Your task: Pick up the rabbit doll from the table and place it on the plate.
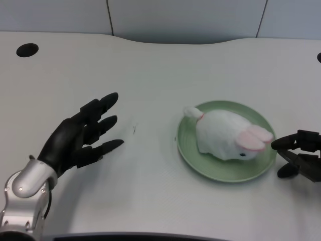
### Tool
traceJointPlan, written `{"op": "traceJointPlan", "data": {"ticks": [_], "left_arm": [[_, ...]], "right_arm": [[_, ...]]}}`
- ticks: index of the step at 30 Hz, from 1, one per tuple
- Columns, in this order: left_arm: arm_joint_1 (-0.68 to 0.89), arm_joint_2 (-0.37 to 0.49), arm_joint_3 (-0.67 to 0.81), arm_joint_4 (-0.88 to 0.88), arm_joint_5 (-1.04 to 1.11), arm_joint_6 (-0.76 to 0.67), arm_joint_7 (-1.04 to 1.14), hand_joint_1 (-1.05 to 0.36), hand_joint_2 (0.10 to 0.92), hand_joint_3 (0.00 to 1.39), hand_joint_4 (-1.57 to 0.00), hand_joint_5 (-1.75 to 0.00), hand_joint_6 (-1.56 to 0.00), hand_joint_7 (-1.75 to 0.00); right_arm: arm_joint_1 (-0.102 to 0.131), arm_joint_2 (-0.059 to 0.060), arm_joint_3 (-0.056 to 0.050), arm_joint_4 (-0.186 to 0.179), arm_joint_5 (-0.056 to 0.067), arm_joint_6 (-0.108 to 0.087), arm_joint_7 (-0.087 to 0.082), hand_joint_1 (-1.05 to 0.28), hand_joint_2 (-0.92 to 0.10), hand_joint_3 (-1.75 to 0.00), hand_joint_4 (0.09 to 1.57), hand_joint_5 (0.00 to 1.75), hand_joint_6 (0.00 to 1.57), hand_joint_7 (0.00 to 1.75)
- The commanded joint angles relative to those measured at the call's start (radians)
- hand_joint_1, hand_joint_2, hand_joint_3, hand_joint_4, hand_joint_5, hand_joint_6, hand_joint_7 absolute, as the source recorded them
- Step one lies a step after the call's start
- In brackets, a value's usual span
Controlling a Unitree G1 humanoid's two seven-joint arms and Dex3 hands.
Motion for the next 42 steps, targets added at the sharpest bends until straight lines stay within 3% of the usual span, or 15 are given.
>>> {"op": "traceJointPlan", "data": {"ticks": [1,3,4,7,8,13,15,16,17,19,23,26,31,38,42], "left_arm": [[0.067,0.009,0.038,-0.071,-0.012,0.069,0.061,-0.63,0.921,0.31,-0.51,-0.23,-0.34,-0.07],[0.096,0.003,0.053,-0.093,-0.019,0.096,0.083,-0.62,0.921,0.33,-0.58,-0.27,-0.38,-0.08],[0.112,-0.003,0.064,-0.093,-0.031,0.11,0.086,-0.6,0.921,0.35,-0.63,-0.3,-0.43,-0.1],[0.141,-0.016,0.093,-0.085,-0.064,0.143,0.083,-0.58,0.921,0.43,-0.62,-0.92,-0.73,-0.08],[0.144,-0.018,0.099,-0.085,-0.07,0.151,0.08,-0.57,0.921,0.45,-0.61,-1.07,-0.8,-0.08],[0.16,-0.002,0.114,-0.086,-0.08,0.197,0.054,-0.54,0.921,0.49,-0.65,-1.32,-0.97,-0.13],[0.165,0.016,0.105,-0.084,-0.076,0.215,0.025,-0.57,0.921,0.5,-0.66,-1.44,-1.03,-0.22],[0.165,0.022,0.103,-0.077,-0.079,0.214,0.005,-0.57,0.921,0.51,-0.66,-1.47,-0.98,-0.38],[0.165,0.026,0.103,-0.072,-0.082,0.214,-0.011,-0.56,0.921,0.53,-0.64,-1.52,-0.85,-0.7],[0.168,0.029,0.098,-0.066,-0.076,0.22,-0.024,-0.57,0.921,0.55,-0.64,-1.57,-0.75,-0.96],[0.162,0.023,0.093,-0.033,-0.054,0.195,-0.009,-0.57,0.921,0.57,-0.6,-1.69,-0.65,-1.23],[0.143,0.017,0.092,0.011,-0.047,0.161,-0.004,-0.55,0.921,0.6,-0.59,-1.74,-0.56,-1.39],[0.115,0.011,0.092,0.063,-0.049,0.127,0.001,-0.54,0.921,0.61,-0.59,-1.75,-0.51,-1.5],[0.096,0.012,0.088,0.099,-0.04,0.101,0.006,-0.55,0.921,0.61,-0.59,-1.75,-0.49,-1.5],[0.083,0.013,0.096,0.105,-0.042,0.116,0.011,-0.56,0.921,0.61,-0.58,-1.75,-0.49,-1.5]], "right_arm": [[-0.001,-0.009,-0.021,0.037,0.013,-0.023,-0.026,-0.83,-0.92,-0.07,0.94,0.94,0.82,0.79],[-0.005,-0.008,-0.028,0.054,0.017,-0.036,-0.035,-0.83,-0.92,-0.08,0.92,0.96,0.81,0.8],[-0.008,-0.005,-0.033,0.066,0.018,-0.05,-0.049,-0.83,-0.92,-0.09,0.9,0.98,0.79,0.82],[-0.016,0.004,-0.042,0.098,0.022,-0.081,-0.082,-0.8,-0.92,-0.13,0.93,1.01,0.78,0.85],[-0.018,0.005,-0.043,0.105,0.023,-0.087,-0.086,-0.79,-0.92,-0.14,0.93,1.02,0.78,0.85],[-0.019,0.015,-0.042,0.108,0.022,-0.093,-0.103,-0.78,-0.92,-0.15,0.92,1.01,0.77,0.86],[-0.019,0.018,-0.043,0.106,0.026,-0.097,-0.098,-0.78,-0.92,-0.15,0.94,1.02,0.78,0.87],[-0.019,0.016,-0.041,0.109,0.021,-0.105,-0.099,-0.78,-0.92,-0.15,0.94,1.02,0.79,0.87],[-0.02,0.015,-0.039,0.112,0.017,-0.112,-0.101,-0.78,-0.92,-0.16,0.95,1.03,0.79,0.87],[-0.023,0.014,-0.04,0.117,0.018,-0.115,-0.098,-0.78,-0.92,-0.16,0.95,1.03,0.79,0.87],[-0.031,0.011,-0.039,0.134,0.014,-0.127,-0.097,-0.78,-0.92,-0.16,0.95,1.02,0.8,0.86],[-0.041,0.007,-0.04,0.145,0.014,-0.121,-0.098,-0.78,-0.92,-0.16,0.94,1.01,0.81,0.85],[-0.056,0.0,-0.05,0.172,0.028,-0.131,-0.079,-0.78,-0.92,-0.14,0.95,1.0,0.81,0.84],[-0.07,0.004,-0.062,0.189,0.033,-0.124,-0.088,-0.79,-0.92,-0.13,0.96,0.99,0.82,0.82],[-0.074,0.017,-0.067,0.18,0.03,-0.115,-0.133,-0.79,-0.92,-0.17,0.91,1.06,0.79,0.87]]}}
